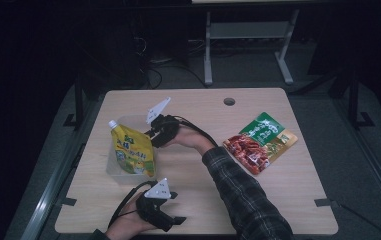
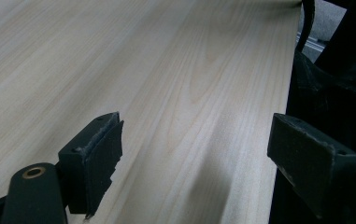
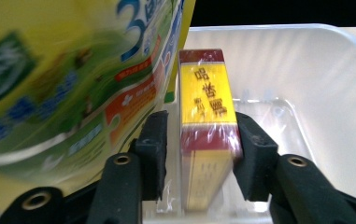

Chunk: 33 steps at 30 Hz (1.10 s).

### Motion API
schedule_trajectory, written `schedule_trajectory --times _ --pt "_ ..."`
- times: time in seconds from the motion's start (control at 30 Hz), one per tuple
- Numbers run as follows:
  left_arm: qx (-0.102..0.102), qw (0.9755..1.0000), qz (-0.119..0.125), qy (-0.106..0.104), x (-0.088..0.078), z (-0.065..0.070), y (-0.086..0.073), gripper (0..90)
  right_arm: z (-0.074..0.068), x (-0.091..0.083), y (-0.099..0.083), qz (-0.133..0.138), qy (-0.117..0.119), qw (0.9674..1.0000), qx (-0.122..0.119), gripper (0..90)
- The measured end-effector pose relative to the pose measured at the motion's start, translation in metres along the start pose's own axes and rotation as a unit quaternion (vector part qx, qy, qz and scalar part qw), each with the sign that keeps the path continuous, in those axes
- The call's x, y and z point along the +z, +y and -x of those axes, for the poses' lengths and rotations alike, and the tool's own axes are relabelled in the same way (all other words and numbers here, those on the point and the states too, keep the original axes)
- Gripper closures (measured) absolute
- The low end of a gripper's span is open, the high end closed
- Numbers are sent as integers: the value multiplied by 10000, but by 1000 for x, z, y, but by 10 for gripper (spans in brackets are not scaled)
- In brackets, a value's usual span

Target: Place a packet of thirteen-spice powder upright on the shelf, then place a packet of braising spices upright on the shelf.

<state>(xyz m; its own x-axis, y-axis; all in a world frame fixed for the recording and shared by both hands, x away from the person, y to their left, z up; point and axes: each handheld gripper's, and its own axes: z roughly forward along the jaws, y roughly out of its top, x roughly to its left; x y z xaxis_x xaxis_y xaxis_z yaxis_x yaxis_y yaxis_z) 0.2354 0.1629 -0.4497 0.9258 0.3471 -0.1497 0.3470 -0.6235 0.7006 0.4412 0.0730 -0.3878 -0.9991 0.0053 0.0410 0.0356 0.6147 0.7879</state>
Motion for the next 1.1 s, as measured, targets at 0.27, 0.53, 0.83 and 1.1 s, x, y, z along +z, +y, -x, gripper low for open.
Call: schedule_trajectory --times 0.27,0.53,0.83,1.1 --pt "-44 10000 -28 4 1 0 0 174 -10 -37 -21 36 -410 9988 282 439" --pt "-53 10000 -22 6 2 -1 0 174 -25 -71 -48 -96 -868 9926 849 391" --pt "-41 10000 4 61 2 -2 0 174 -33 -105 -84 -112 -1414 9815 1286 382" --pt "-62 10000 -2 66 3 -2 0 174 -34 -137 -115 17 -1931 9652 1765 439"
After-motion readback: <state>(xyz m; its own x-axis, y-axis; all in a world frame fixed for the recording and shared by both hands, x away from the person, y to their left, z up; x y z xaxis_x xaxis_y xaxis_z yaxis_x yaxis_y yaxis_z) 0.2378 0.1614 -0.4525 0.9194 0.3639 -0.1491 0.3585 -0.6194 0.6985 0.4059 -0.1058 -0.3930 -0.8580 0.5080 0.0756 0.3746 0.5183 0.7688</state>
